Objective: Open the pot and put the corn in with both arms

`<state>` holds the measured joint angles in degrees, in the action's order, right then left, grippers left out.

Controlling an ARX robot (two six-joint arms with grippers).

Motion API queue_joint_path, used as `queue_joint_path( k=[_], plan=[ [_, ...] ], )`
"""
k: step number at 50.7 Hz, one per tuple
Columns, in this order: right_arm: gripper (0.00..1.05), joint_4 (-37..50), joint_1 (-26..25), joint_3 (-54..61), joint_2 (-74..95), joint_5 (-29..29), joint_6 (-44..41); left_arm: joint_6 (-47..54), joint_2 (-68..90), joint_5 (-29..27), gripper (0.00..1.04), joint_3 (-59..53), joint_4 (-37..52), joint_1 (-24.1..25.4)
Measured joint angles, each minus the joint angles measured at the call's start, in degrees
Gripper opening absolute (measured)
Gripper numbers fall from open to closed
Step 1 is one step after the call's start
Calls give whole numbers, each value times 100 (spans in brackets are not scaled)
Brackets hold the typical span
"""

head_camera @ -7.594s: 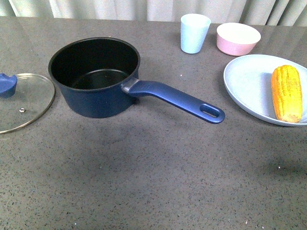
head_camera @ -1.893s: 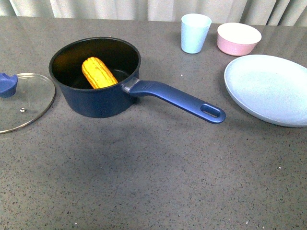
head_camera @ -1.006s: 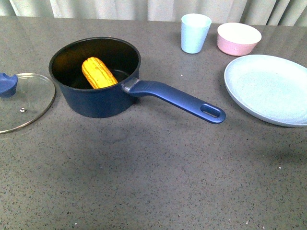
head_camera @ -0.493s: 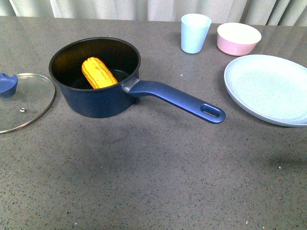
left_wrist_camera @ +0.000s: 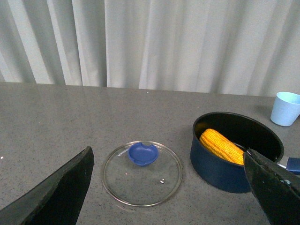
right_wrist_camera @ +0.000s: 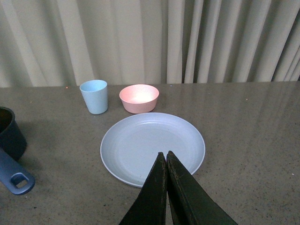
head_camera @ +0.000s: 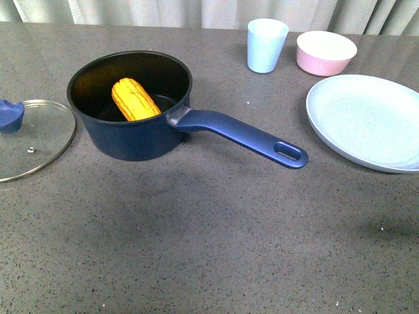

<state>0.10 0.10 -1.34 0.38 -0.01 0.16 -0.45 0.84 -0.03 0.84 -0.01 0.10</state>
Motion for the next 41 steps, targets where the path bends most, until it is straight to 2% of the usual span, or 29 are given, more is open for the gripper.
queue_joint_path(
  k=[5, 26, 41],
  plan=[
    [5, 0, 0, 0, -2, 0, 0, 0, 0, 0, 96, 0, 0, 0],
    [95, 0, 0, 0, -2, 0, -2, 0, 0, 0, 96, 0, 0, 0],
    [96, 0, 0, 0, -2, 0, -2, 0, 0, 0, 96, 0, 0, 0]
  ],
)
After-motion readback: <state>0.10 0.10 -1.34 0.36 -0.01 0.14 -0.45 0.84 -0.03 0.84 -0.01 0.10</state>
